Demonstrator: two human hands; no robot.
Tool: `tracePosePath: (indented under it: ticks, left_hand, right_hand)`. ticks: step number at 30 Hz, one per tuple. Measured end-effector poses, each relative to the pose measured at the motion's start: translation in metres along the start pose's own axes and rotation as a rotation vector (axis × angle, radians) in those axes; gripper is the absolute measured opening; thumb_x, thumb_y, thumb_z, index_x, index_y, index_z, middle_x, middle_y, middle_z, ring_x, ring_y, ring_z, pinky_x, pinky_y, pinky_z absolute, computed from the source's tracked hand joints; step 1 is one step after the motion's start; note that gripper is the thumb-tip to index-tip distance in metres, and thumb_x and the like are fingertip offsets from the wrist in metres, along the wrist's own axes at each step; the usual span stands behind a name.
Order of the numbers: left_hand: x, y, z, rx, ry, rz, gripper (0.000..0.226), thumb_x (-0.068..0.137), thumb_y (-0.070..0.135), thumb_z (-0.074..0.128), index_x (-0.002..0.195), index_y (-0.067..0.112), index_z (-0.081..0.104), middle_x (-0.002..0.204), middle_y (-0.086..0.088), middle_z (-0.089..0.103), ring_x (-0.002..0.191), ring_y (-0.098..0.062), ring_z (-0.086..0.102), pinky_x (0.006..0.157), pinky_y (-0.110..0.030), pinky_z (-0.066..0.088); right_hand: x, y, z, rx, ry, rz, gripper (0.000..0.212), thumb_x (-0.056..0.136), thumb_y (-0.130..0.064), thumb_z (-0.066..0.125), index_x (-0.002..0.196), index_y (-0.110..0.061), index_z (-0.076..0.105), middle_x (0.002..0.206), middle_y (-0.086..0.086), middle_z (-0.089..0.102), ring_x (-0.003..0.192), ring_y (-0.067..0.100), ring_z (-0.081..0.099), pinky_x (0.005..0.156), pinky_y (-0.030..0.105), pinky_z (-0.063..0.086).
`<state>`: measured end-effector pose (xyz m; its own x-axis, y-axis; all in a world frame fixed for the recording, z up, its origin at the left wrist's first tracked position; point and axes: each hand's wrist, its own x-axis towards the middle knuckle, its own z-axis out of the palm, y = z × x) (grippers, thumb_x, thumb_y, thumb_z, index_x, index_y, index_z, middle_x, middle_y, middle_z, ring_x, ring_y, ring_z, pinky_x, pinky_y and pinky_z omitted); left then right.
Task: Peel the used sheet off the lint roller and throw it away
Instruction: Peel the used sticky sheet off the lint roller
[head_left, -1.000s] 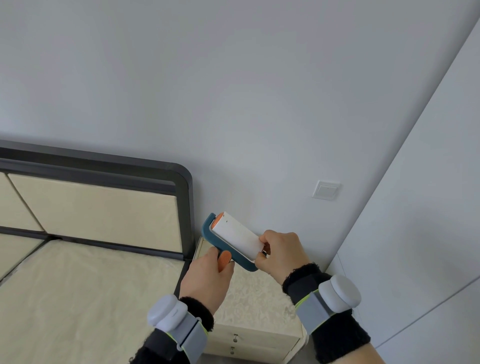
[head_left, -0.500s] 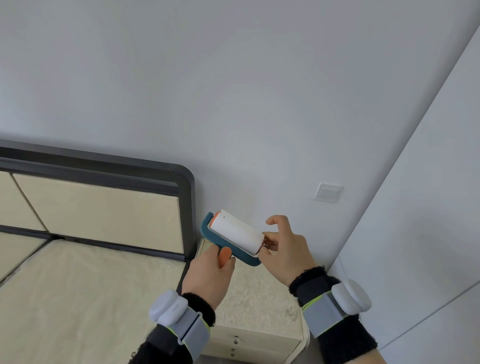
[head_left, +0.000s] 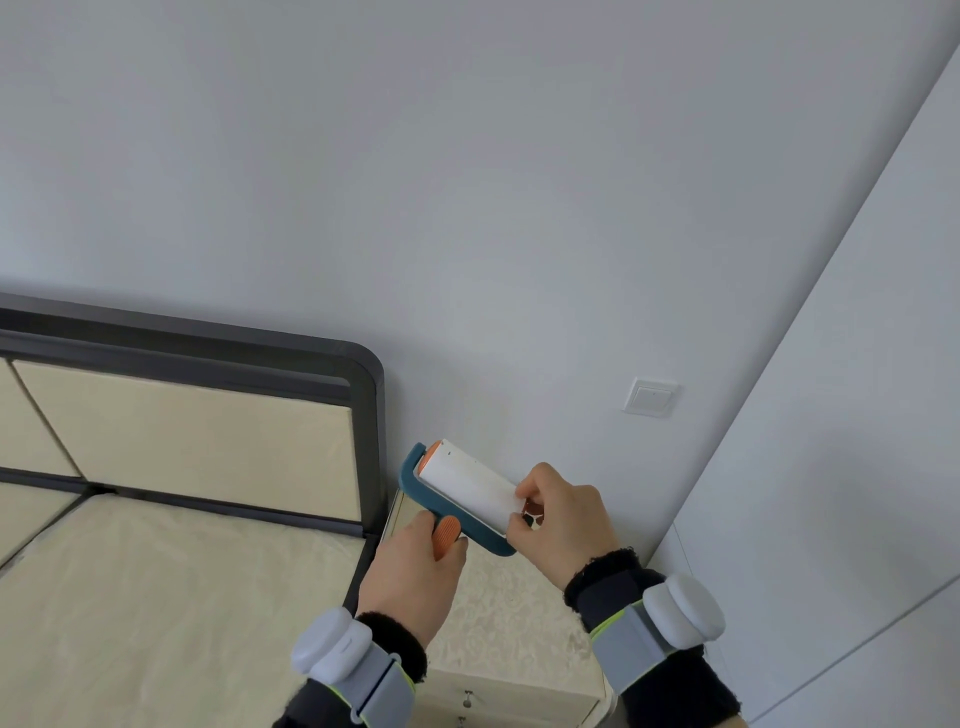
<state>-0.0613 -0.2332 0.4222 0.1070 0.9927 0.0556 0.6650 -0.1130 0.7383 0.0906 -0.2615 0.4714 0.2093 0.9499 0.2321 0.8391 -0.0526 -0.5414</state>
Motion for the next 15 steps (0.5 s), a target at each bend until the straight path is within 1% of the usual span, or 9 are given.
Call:
tracePosePath:
  ticks: [2,5,8,11,13,15]
  left_hand:
    - [0.0006,0.0013,-0.0001,0.01,0.0,0.005,0.025,0.085,0.036,0.055,0.066,0.028,0.041,0.061,0.008,0.053,0.051,-0.006,0.049,0.044,-0.018,0.033]
    - [0.0017,0.0017,0.0001,0.011,-0.001,-0.002,0.023,0.086,0.036,0.055,0.068,0.028,0.043,0.063,0.008,0.054,0.053,-0.006,0.05,0.045,-0.017,0.033]
    - [0.0022,-0.0002,0.0005,0.007,0.0,-0.006,0.021,0.085,0.036,0.055,0.069,0.028,0.044,0.063,0.007,0.055,0.053,-0.006,0.05,0.045,-0.018,0.033]
    - [0.0041,-0.002,0.0006,-0.016,0.017,-0.008,0.022,0.085,0.036,0.055,0.07,0.023,0.047,0.061,0.006,0.054,0.051,-0.008,0.048,0.045,-0.019,0.032]
    - [0.0062,-0.0026,-0.0001,-0.029,0.022,-0.015,0.021,0.086,0.036,0.055,0.072,0.021,0.049,0.063,0.005,0.055,0.053,-0.009,0.05,0.046,-0.02,0.034]
    - [0.0073,-0.0036,-0.0002,-0.045,0.022,-0.02,0.021,0.086,0.036,0.056,0.074,0.019,0.051,0.064,0.003,0.057,0.054,-0.011,0.051,0.047,-0.022,0.037]
  right_hand:
    - [0.0004,-0.001,-0.0002,-0.02,-0.002,0.0,0.018,0.077,-0.019,0.057,0.094,-0.013,0.053,0.077,0.0,0.06,0.069,0.016,0.058,0.06,0.02,0.044]
    - [0.0008,-0.0024,-0.0002,-0.02,-0.003,-0.008,0.016,0.079,-0.018,0.056,0.093,-0.012,0.053,0.083,0.006,0.066,0.074,0.02,0.061,0.063,0.026,0.05]
    - [0.0009,-0.0023,0.0007,-0.018,0.004,-0.015,0.016,0.08,-0.019,0.055,0.094,-0.013,0.053,0.086,0.006,0.068,0.077,0.02,0.063,0.064,0.023,0.049]
    - [0.0007,-0.0013,0.0024,-0.02,0.015,-0.029,0.019,0.082,-0.024,0.054,0.099,-0.016,0.051,0.09,0.003,0.068,0.078,0.019,0.064,0.064,0.021,0.047]
    - [-0.0015,-0.0001,0.0046,-0.059,0.04,-0.058,0.017,0.084,-0.027,0.053,0.098,-0.018,0.05,0.089,0.0,0.068,0.077,0.018,0.064,0.061,0.022,0.047]
    - [-0.0047,-0.0013,0.0055,-0.13,0.105,-0.109,0.008,0.083,-0.027,0.053,0.087,-0.02,0.053,0.082,-0.003,0.068,0.07,0.017,0.063,0.053,0.02,0.041]
